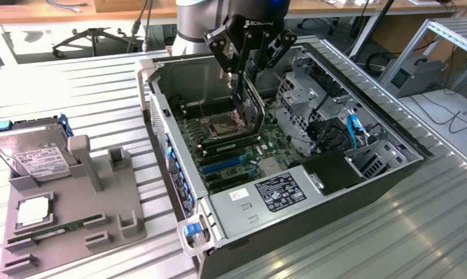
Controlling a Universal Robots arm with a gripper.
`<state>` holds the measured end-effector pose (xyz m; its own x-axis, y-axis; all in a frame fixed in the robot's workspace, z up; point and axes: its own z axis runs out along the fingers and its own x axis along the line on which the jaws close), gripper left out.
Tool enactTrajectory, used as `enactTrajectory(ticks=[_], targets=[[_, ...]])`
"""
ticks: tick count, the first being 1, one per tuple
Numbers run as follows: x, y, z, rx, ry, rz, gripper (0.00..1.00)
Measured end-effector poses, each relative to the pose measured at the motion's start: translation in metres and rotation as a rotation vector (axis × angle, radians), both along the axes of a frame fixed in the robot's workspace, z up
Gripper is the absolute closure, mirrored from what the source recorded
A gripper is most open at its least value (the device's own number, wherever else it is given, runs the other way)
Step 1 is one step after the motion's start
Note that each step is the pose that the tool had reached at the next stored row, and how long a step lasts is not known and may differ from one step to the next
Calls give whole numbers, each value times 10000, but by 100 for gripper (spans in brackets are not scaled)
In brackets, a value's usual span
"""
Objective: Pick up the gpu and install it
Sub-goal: 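Pick up the gpu and move the gpu toward the slot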
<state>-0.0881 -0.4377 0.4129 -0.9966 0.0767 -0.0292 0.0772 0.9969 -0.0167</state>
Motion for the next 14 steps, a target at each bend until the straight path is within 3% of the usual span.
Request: enactTrajectory(ticks=[14], targets=[[88, 0, -15, -11, 0, 0, 73]])
